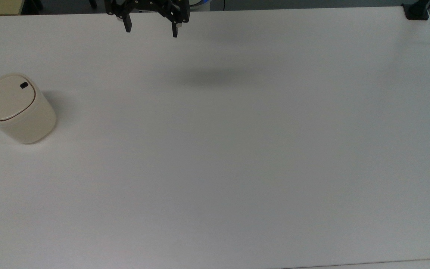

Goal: Open the trash bin

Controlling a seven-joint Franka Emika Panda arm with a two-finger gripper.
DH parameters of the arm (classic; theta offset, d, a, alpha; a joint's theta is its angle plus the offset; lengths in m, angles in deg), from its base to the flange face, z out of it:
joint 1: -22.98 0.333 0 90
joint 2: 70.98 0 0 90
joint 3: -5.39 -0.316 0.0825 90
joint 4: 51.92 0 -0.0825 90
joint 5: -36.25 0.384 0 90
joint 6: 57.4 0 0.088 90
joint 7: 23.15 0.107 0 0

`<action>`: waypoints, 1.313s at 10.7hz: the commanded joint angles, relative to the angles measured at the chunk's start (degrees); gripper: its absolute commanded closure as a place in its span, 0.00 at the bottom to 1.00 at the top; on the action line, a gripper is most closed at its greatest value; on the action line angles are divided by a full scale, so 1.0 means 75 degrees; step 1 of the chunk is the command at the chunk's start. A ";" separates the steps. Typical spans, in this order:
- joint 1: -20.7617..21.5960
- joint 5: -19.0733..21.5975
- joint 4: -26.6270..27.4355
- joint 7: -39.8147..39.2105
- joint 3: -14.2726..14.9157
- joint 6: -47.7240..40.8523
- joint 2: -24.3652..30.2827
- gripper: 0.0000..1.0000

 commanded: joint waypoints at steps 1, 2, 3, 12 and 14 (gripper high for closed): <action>0.0007 -0.0085 0.0180 -0.0500 0.0036 -0.0055 0.0165 0.06; -0.0004 -0.0074 0.0169 -0.0642 0.0048 -0.0066 0.0165 0.28; -0.0004 -0.0074 0.0169 -0.0655 0.0059 -0.0066 0.0165 0.47; -0.0051 -0.0015 0.0157 -0.0913 0.0071 -0.0055 0.0141 0.82; -0.0133 -0.0015 0.0157 -0.0913 0.0071 0.0004 0.0106 0.82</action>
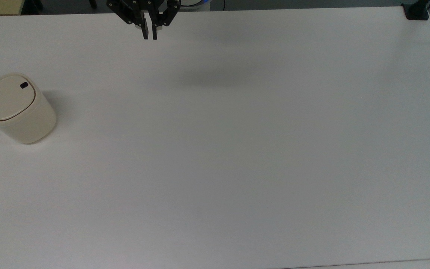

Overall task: Open the trash bin
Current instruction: 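Move the closed gripper toward the cream trash bin's lid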

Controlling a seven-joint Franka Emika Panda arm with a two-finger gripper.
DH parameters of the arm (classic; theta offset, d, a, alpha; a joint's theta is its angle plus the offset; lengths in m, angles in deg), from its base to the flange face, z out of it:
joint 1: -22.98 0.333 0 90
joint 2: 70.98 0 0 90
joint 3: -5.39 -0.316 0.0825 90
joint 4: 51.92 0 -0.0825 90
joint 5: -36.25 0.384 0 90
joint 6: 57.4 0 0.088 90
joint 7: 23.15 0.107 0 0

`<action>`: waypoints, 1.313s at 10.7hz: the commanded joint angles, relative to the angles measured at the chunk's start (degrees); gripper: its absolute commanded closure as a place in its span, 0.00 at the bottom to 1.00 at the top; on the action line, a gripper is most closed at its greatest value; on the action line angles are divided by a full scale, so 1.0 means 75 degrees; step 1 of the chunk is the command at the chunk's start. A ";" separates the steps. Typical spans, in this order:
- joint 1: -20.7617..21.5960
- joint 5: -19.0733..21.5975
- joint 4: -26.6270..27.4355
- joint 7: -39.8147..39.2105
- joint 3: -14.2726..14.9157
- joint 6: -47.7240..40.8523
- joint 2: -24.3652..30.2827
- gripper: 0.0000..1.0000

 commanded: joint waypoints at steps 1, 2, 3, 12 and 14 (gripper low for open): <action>-0.0121 -0.0015 0.0141 -0.0200 0.0067 0.0020 0.0106 0.82; -0.0191 -0.0015 0.0141 -0.0200 0.0068 0.0043 0.0106 0.82; -0.0203 -0.0027 0.0141 -0.0188 0.0079 0.0055 0.0083 0.82; -0.0940 -0.0086 0.0293 -0.0645 0.0150 0.0979 -0.0304 0.84; -0.1152 -0.0097 0.0328 -0.0645 0.0150 0.1203 -0.0466 0.84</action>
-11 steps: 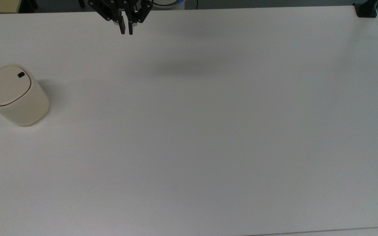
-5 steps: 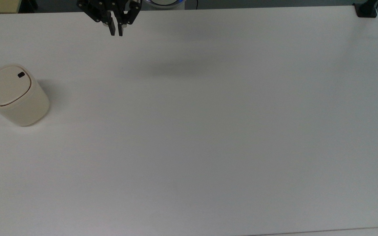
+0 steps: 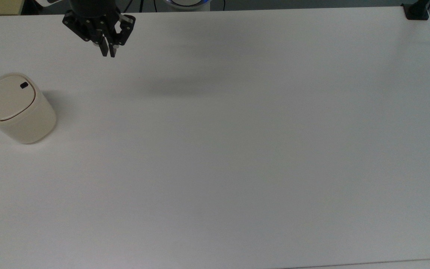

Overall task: Open the trash bin
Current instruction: 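Move the closed gripper toward the cream trash bin's lid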

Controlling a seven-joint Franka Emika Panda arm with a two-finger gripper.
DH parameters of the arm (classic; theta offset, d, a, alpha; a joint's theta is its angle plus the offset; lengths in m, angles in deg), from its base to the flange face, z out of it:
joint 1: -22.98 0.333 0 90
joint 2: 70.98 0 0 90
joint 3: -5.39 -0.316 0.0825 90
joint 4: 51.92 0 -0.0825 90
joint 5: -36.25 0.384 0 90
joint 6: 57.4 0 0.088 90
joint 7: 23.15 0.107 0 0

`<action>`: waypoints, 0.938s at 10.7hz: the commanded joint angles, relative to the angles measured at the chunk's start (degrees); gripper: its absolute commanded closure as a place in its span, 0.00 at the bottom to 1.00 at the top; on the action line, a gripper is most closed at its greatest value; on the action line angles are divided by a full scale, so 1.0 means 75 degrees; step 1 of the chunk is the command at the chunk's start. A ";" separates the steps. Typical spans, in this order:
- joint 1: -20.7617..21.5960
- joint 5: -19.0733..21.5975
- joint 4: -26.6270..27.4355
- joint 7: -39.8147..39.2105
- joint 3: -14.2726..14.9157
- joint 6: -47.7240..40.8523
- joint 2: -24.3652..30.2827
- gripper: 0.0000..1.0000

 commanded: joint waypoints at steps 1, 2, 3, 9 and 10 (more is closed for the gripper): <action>-0.0202 -0.0091 0.0221 -0.0147 0.0020 0.0369 -0.0133 0.92; -0.0353 -0.0080 0.0233 -0.0123 0.0020 0.0393 -0.0180 0.97; -0.0505 -0.0045 0.0233 -0.0146 0.0032 0.0416 -0.0192 0.99; -0.1256 -0.0056 0.0221 -0.0170 0.0044 0.1036 -0.0637 1.00; -0.1338 -0.0068 0.0198 -0.0170 0.0044 0.1131 -0.0754 1.00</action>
